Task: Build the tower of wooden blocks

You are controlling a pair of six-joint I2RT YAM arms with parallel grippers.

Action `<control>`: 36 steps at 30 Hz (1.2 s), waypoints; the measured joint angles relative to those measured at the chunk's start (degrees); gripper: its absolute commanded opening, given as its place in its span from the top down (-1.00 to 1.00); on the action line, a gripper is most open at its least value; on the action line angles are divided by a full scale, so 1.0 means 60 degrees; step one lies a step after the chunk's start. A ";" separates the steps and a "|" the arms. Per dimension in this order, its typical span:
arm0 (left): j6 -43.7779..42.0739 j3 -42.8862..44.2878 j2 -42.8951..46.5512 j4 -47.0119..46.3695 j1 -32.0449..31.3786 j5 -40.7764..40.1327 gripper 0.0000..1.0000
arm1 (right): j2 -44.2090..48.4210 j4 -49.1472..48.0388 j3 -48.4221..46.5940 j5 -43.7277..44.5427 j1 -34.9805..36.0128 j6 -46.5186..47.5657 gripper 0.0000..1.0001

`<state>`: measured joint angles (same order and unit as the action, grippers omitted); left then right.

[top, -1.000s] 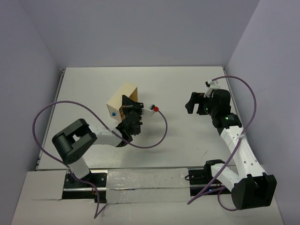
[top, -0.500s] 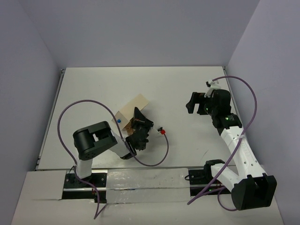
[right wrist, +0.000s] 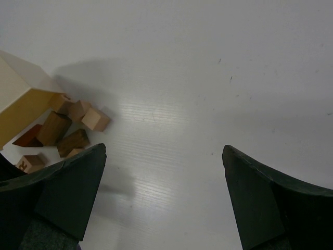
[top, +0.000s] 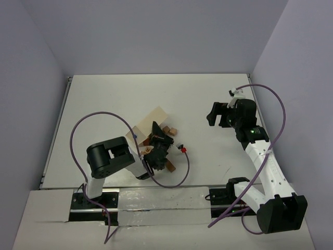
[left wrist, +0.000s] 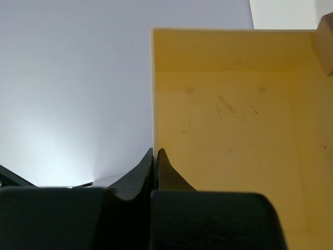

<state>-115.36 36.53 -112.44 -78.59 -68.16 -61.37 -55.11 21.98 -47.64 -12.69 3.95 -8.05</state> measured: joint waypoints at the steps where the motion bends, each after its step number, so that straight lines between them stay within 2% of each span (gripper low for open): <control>1: 0.0004 0.0048 0.0000 0.0009 0.0023 0.0006 1.00 | 0.0000 -0.0001 -0.0017 0.0000 0.0000 0.0000 -0.99; 10: 0.0127 0.0584 0.0269 0.0498 0.0899 0.0253 1.00 | 0.0000 0.0000 -0.0061 -0.0004 0.0000 0.0000 -0.99; 13: 0.0235 0.0903 0.0890 0.0735 0.1419 0.0160 1.00 | 0.0000 0.0002 -0.0061 -0.0004 0.0000 0.0000 -0.99; 16: 0.1220 0.1370 0.1863 0.0954 0.1895 -0.0176 1.00 | 0.0000 0.0002 -0.0061 -0.0007 0.0000 0.0000 -0.99; 19: 0.3652 0.2200 0.3154 0.3335 0.2216 -0.0508 1.00 | 0.0000 0.0002 -0.0061 -0.0011 0.0000 0.0000 -0.99; 22: 0.7025 0.3550 0.3997 0.7002 0.2425 -0.0446 1.00 | -0.0004 0.0006 -0.0061 -0.0021 0.0000 -0.0001 -0.99; 26: 1.1060 0.5167 0.4432 1.1663 0.2758 0.0438 0.99 | -0.0041 0.0017 -0.0069 -0.0048 0.0000 -0.0004 -0.99; 30: 1.3550 0.5211 0.4935 1.4488 0.3000 0.1396 0.99 | -0.0111 0.0026 -0.0121 -0.0060 0.0000 -0.0004 -0.99; 33: 1.4896 0.5195 0.5157 1.5913 0.3298 0.2262 1.00 | -0.0161 0.0023 -0.0137 -0.0077 0.0000 -0.0007 -0.99; 36: 1.6222 0.5476 0.5189 1.7242 0.4159 0.3783 1.00 | -0.0243 0.0035 -0.0154 -0.0114 0.0000 -0.0007 -0.99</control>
<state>-18.03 69.39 -81.31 24.85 -43.21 -38.67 -56.57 22.20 -48.56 -13.37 3.94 -8.10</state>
